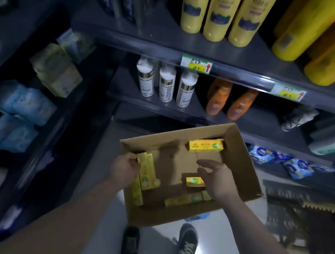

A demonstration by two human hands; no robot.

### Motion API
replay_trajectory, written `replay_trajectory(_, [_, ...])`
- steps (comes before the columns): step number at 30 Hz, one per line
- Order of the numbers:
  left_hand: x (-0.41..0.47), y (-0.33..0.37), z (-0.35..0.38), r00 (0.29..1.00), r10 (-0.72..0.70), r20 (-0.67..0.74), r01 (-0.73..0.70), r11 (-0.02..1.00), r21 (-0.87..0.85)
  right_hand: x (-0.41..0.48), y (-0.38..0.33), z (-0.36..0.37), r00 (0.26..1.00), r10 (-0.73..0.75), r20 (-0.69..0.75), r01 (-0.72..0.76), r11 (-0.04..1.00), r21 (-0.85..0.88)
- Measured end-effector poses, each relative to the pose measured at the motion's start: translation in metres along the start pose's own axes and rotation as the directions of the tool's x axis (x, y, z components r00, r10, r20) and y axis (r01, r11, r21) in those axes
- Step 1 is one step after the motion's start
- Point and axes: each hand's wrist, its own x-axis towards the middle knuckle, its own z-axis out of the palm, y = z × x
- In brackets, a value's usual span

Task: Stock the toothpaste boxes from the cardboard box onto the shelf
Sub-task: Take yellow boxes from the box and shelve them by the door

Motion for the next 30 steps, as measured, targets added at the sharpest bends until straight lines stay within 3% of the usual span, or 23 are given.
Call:
replay_trajectory(8, [0.079,-0.024,0.064,0.993,-0.116,0.021,0.114,0.991,0.07,0.082,0.046,0.035,0.993,0.004,0.116,-0.003,1.0,-0.016])
replay_trajectory(16, [0.136,-0.049,0.106,0.982,-0.19,-0.011,0.189,0.965,0.182,0.12,0.077,0.066,0.985,-0.12,0.126,0.127,0.991,-0.05])
replay_trajectory(23, [0.158,-0.058,0.131,0.965,-0.224,-0.138,0.247,0.952,0.181,0.137,0.111,0.067,0.994,-0.052,0.095,0.055,0.998,-0.028])
replay_trajectory(30, [0.146,-0.053,0.131,0.984,-0.167,-0.066,0.174,0.978,0.114,0.134,0.115,0.065,0.996,0.029,0.09,-0.03,0.999,0.017])
